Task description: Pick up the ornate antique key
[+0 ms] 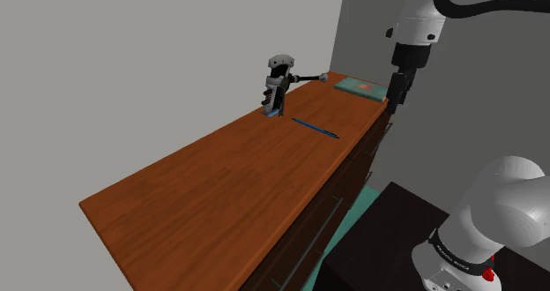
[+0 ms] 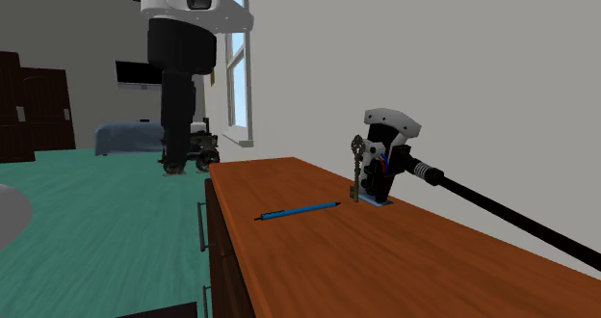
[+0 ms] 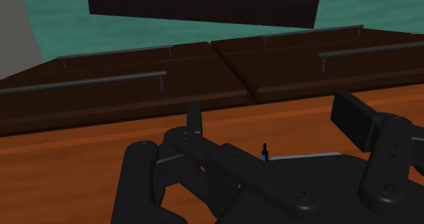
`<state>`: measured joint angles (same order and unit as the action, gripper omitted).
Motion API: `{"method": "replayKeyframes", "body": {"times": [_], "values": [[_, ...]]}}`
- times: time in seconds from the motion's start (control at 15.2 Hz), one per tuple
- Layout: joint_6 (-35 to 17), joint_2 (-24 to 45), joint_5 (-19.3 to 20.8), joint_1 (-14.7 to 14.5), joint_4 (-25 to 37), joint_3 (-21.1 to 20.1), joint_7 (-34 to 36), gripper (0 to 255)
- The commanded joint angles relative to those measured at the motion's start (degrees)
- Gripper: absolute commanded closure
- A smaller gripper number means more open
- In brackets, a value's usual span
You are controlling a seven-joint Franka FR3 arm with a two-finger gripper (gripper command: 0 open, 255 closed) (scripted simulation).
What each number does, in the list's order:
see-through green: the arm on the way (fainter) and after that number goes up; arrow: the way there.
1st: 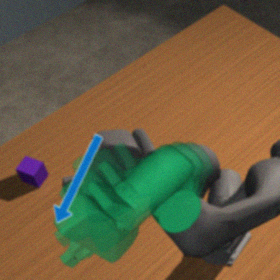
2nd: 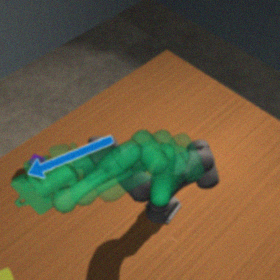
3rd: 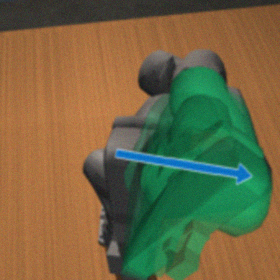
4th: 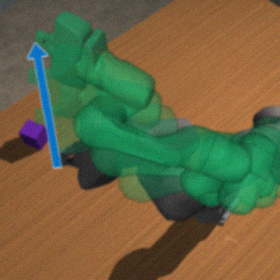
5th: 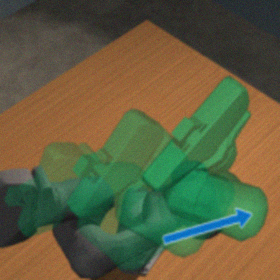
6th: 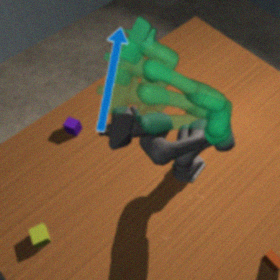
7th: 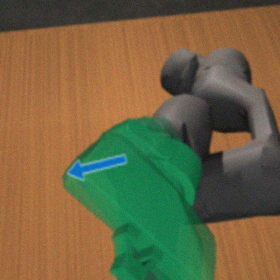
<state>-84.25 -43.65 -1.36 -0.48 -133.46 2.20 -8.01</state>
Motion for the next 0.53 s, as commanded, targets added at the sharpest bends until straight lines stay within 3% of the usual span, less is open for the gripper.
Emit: {"method": "replayKeyframes", "body": {"times": [0.0,0.46], "values": [[0.0,0.0,0.0,0.0,0.0,0.0,0.0,0],[-15.6,7.5,-1.3,0.2,0.1,-5.5,8.2,0]]}}
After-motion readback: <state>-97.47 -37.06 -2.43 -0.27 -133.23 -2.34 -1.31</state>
